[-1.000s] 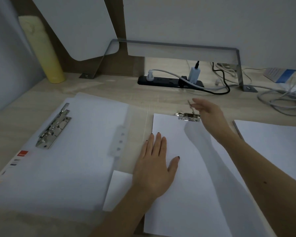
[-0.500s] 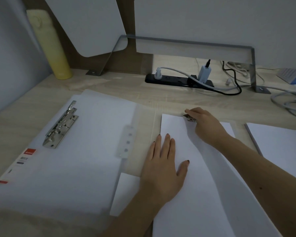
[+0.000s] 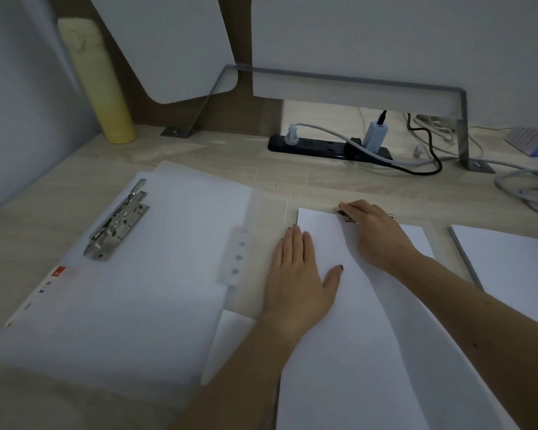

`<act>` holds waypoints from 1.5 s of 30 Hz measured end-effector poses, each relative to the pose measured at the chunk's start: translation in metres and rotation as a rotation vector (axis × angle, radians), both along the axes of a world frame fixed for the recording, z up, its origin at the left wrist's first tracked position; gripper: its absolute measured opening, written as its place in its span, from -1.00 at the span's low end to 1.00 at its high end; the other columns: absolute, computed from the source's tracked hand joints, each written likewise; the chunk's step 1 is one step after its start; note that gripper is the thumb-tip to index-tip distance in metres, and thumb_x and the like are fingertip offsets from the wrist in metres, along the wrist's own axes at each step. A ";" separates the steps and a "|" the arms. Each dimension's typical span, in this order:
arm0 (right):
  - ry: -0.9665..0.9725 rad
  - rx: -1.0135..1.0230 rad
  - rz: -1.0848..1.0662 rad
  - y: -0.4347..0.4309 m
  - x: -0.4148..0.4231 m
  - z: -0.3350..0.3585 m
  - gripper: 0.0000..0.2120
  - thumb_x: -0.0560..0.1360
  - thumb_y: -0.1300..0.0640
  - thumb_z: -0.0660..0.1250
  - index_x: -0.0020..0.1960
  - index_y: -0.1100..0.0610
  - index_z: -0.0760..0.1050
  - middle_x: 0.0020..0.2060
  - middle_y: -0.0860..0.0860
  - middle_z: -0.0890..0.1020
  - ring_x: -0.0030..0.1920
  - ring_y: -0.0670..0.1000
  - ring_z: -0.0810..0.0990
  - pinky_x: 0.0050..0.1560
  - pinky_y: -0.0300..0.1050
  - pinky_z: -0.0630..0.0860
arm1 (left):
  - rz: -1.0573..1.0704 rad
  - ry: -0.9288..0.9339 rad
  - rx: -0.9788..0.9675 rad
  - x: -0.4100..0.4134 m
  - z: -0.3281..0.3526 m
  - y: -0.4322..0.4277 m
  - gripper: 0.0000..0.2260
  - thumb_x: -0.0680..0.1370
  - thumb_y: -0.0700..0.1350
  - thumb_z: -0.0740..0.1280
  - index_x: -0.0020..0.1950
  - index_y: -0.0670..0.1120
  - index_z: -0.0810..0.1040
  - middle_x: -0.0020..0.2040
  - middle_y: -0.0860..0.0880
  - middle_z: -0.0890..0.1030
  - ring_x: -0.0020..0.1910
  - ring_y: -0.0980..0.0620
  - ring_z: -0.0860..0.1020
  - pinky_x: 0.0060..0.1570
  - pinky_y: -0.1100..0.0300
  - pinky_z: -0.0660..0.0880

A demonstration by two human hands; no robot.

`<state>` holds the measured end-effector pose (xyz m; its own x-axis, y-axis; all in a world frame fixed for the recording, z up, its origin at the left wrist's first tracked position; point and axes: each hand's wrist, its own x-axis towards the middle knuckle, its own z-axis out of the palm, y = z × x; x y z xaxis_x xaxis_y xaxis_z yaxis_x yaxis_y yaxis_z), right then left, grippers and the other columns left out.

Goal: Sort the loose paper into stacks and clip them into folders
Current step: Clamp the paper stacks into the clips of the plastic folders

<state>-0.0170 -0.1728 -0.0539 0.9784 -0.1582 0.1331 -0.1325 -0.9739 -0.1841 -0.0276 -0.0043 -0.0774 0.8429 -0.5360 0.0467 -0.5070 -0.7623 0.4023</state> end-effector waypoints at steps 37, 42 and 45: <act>-0.053 0.492 -0.861 -0.146 -0.215 0.028 -0.61 0.53 0.30 0.20 0.36 0.26 0.36 0.29 0.29 0.45 0.23 0.26 0.46 0.25 0.12 0.33 | -0.035 -0.012 0.139 -0.017 0.021 -0.037 -0.46 0.64 0.06 -0.06 0.54 -0.12 -0.14 0.54 -0.16 -0.26 0.52 -0.07 -0.30 0.47 0.05 -0.31; 0.008 0.482 -0.996 -0.172 -0.253 0.019 -0.59 0.55 0.27 0.20 0.38 0.33 0.30 0.28 0.34 0.44 0.25 0.32 0.42 0.26 0.16 0.31 | -0.411 0.058 -0.005 -0.084 0.033 -0.104 -0.48 0.65 0.03 -0.03 0.55 -0.11 -0.12 0.56 -0.05 -0.19 0.52 0.06 -0.26 0.45 0.15 -0.32; 0.014 0.441 -1.006 -0.177 -0.263 0.018 -0.64 0.54 0.27 0.18 0.31 0.37 0.35 0.19 0.34 0.51 0.20 0.31 0.46 0.21 0.11 0.34 | -0.548 0.073 0.022 -0.113 0.024 -0.131 -0.47 0.65 0.05 -0.06 0.54 -0.12 -0.12 0.57 -0.02 -0.14 0.53 0.12 -0.21 0.46 0.15 -0.29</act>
<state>-0.2798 -0.3500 -0.0354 0.3765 -0.9156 -0.1411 -0.8340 -0.2687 -0.4819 -0.1410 -0.1353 -0.0537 0.4409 -0.8974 -0.0173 -0.8032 -0.4031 0.4386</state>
